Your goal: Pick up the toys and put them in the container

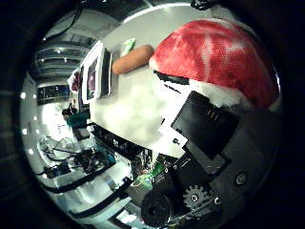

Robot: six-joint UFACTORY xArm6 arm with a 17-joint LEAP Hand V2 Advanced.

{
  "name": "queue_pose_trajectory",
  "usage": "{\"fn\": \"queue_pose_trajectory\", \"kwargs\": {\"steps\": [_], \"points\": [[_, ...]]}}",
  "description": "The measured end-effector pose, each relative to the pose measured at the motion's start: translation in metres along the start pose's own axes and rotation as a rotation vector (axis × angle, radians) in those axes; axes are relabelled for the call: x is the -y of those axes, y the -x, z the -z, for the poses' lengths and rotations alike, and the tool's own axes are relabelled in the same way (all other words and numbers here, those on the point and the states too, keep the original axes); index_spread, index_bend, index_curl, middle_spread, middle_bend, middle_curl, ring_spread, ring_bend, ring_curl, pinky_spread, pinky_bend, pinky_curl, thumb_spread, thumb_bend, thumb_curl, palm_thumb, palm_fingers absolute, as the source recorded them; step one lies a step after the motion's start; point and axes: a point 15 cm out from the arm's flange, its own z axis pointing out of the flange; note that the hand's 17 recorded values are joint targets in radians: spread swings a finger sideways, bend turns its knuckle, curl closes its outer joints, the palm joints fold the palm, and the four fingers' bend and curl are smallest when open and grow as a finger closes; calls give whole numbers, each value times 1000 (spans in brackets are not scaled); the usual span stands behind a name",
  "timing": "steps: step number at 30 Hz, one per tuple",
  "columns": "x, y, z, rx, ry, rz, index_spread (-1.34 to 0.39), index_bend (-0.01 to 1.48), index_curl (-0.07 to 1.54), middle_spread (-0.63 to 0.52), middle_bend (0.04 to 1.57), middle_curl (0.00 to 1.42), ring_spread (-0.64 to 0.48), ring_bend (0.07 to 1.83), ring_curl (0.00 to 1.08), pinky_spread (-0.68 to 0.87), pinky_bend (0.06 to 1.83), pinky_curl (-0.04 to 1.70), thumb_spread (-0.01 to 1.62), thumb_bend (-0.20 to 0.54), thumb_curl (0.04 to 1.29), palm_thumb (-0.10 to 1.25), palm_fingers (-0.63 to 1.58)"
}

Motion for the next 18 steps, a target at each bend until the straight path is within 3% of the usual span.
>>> {"fn": "queue_pose_trajectory", "kwargs": {"steps": [5, 18], "points": [[29, 83, 36, 3, -52, 94, -214, 1150, 720, -111, 1311, 643, -173, 1394, 585, -233, 1169, 839, 1145, -15, 447, 924, 1206], [99, 308, 64, 98, -120, 254, -211, 1160, 699, -109, 1323, 625, -179, 1407, 568, -241, 1126, 911, 1141, -12, 480, 947, 1206]]}}
